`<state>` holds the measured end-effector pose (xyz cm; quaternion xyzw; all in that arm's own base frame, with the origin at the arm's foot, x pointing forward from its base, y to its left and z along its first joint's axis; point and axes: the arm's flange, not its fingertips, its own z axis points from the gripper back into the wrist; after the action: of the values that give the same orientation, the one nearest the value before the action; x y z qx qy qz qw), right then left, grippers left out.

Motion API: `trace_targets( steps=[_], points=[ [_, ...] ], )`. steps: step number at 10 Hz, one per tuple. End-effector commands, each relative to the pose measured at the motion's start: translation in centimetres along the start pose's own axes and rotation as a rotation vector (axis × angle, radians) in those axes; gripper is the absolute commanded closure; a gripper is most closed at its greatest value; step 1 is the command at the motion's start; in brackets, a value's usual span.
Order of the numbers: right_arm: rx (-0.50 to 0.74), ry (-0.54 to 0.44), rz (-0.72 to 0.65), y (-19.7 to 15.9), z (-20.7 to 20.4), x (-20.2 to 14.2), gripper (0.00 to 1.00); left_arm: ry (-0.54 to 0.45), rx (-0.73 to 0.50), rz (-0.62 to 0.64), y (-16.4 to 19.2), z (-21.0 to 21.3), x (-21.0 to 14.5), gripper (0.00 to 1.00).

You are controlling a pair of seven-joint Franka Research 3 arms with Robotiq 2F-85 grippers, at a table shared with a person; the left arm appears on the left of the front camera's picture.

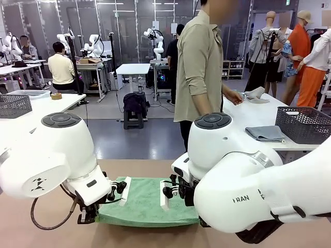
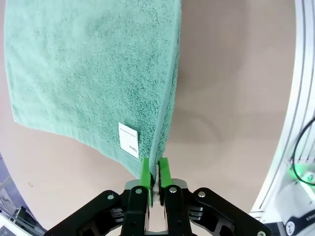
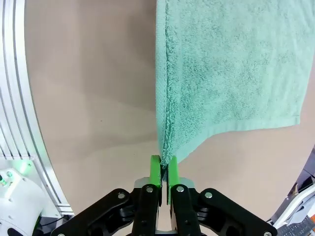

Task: Fold the towels and place them in the basket.
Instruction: When a person lays out a Towel with hook on the table, fold it in half twice.

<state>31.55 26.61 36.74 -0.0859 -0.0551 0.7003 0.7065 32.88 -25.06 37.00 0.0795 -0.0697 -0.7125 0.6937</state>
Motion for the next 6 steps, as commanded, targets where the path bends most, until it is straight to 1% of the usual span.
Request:
trace_targets(
  steps=[1,3,6],
  points=[
    [0.007,0.002,-0.031,1.2,-0.4,-1.0,0.93,-0.018,-0.028,0.005,-3.8,0.3,-2.7,0.92],
    [-0.007,-0.006,-0.029,1.0,0.3,-0.6,0.93,-0.023,-0.007,0.003,-2.7,1.0,-1.9,0.92],
    [-0.016,-0.006,-0.022,-0.4,1.0,-0.1,0.93,-0.016,-0.010,0.001,-0.2,1.1,-1.1,0.92]
  ],
)
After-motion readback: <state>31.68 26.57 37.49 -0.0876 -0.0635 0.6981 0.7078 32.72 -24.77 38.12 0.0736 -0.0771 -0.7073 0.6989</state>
